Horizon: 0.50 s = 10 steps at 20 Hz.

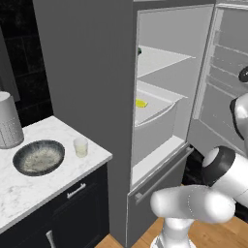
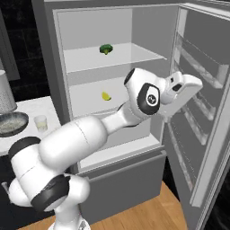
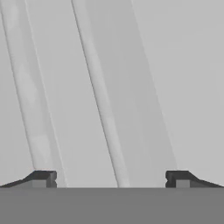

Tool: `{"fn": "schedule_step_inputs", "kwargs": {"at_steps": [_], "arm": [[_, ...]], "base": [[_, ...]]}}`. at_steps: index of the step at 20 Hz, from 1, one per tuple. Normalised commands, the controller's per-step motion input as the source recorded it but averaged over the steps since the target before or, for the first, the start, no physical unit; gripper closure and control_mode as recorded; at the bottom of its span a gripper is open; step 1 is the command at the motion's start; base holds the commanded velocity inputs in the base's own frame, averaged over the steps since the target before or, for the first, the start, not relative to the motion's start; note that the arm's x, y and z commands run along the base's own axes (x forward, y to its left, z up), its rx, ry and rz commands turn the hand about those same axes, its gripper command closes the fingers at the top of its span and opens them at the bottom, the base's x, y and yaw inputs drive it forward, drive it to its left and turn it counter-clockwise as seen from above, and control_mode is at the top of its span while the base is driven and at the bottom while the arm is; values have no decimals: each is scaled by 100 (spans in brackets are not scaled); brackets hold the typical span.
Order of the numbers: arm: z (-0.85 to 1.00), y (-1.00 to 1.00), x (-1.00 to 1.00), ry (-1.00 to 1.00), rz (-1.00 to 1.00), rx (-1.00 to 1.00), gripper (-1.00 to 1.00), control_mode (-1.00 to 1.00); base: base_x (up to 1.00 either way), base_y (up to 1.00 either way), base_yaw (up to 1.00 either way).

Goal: Grab a lemon wedge from the fridge and one ice cube from the ice bowl, and put them in the glass of lemonade.

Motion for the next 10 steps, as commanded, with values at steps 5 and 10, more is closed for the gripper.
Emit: {"fn": "schedule_step_inputs", "kwargs": {"at_steps": [5,10], "arm": [[34,-28,-11,-2,0,0,-100,-100],[42,31,-49,-9,0,0,-100,-100]], "base": [[0,0,0],[0,0,0]]}}
